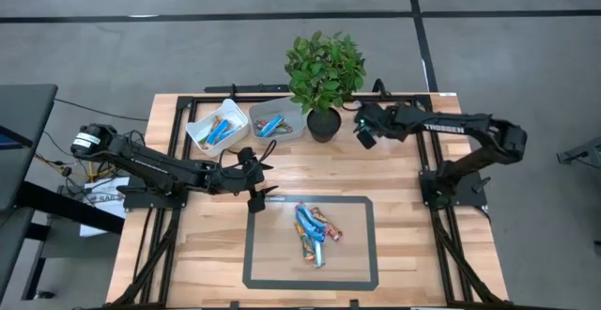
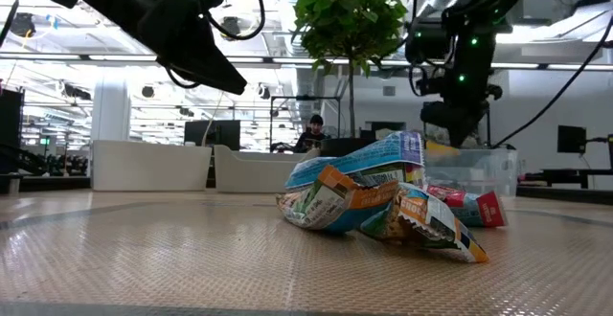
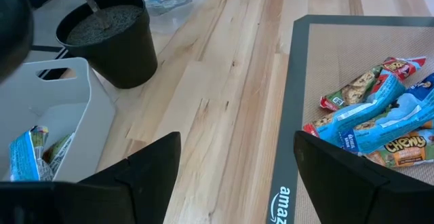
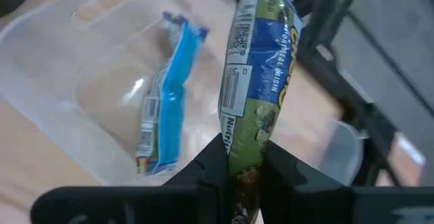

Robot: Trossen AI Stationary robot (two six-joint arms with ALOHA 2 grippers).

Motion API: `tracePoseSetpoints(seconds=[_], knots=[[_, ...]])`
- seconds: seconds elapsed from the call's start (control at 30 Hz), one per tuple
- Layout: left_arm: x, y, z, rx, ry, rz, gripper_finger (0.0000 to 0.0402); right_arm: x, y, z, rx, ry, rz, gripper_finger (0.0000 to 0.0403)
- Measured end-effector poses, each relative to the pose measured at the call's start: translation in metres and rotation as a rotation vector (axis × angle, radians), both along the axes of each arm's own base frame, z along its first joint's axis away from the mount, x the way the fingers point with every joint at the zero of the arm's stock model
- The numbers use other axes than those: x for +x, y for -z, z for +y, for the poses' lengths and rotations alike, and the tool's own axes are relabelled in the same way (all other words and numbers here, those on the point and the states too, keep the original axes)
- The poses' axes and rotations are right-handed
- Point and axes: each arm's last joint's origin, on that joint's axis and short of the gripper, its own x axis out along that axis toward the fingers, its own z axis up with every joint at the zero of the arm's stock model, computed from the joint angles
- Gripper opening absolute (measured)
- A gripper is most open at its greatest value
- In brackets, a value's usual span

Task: Pick and place Granola Bars by type
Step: Put the blue granola bar into the transparent bin, then put the red granola bar into the gray bin

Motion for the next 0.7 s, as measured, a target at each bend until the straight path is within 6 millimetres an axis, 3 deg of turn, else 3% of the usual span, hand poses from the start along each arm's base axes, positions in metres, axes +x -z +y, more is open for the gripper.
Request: tracePoseSetpoints(seconds=[0.2,0.4,0.57,0.7], knots=[[0.000,0.000,0.000,-0.004,-0.002,-0.001,0.0278,-0.002,0.008,-0.009,0.074,0.023,-0.004,0.0083],[0.000,0.000,0.000,-0.007,-0.003,-0.001,0.0278,-0.002,0.006,-0.010,0.067,0.034,-0.025,0.0161],[0.000,0.000,0.000,-0.007,-0.003,0.002,0.0278,0.003,0.004,-0.005,0.116,-0.008,-0.099,0.0218],[0.000,0.000,0.000,-0.010,0.002,0.003,0.0278,0.012,-0.003,0.006,0.133,-0.074,-0.186,0.0238]])
